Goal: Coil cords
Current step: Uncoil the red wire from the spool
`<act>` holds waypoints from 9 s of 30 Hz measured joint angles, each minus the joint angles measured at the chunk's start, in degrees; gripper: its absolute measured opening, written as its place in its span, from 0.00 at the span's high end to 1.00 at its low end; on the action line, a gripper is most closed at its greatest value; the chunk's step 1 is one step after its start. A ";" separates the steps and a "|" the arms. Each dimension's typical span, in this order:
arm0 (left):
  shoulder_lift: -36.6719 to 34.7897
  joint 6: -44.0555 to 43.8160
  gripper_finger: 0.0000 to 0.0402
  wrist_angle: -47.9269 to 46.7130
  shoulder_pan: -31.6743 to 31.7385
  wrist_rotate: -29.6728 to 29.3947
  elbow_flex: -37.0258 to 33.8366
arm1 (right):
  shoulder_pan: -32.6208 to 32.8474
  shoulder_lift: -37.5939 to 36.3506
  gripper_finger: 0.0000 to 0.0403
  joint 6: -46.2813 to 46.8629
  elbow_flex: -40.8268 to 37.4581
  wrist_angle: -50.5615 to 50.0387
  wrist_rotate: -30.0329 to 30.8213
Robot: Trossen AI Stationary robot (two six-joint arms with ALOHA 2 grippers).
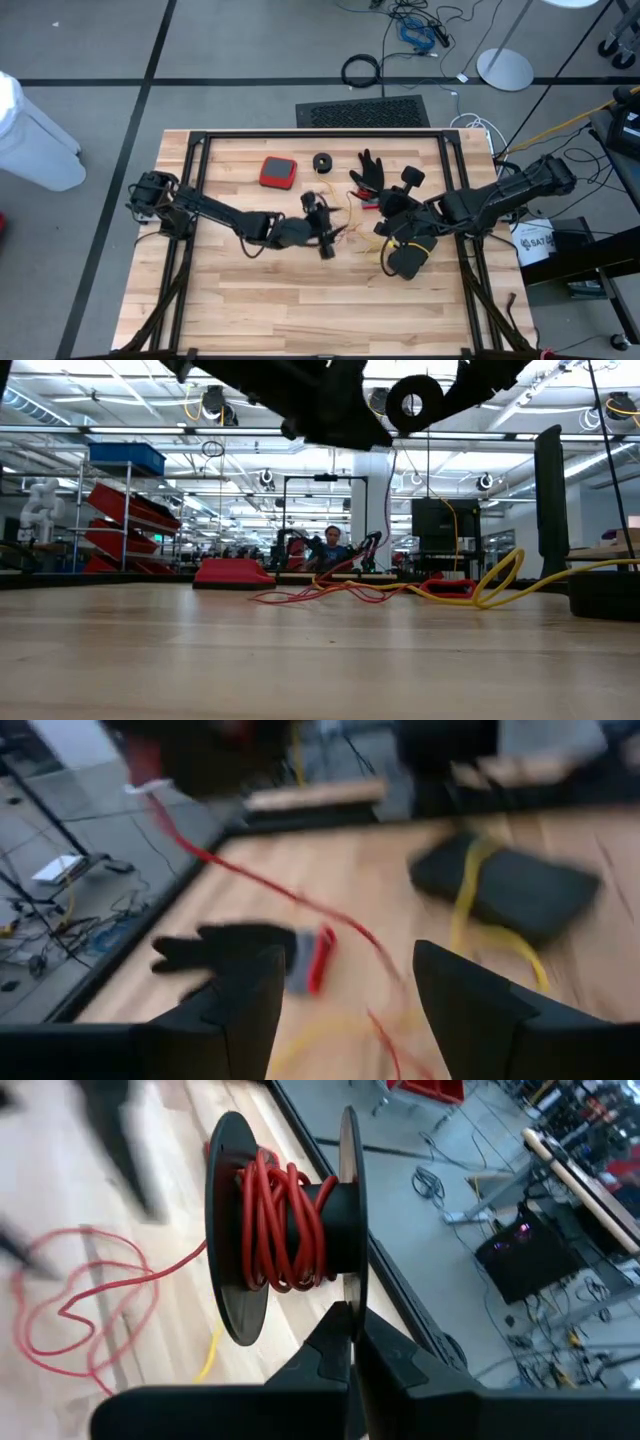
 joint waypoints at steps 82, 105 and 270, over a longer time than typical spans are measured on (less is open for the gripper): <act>-3.01 10.97 1.00 11.83 -0.42 5.38 0.09 | -3.20 0.04 1.00 -1.09 0.00 3.71 -5.85; 2.30 2.24 1.00 -6.10 8.61 2.79 0.02 | -3.69 0.07 1.00 -1.13 0.00 2.06 -5.85; 3.33 6.77 1.00 -2.66 11.06 -0.34 3.45 | -4.30 0.59 1.00 -2.69 0.02 7.14 -4.75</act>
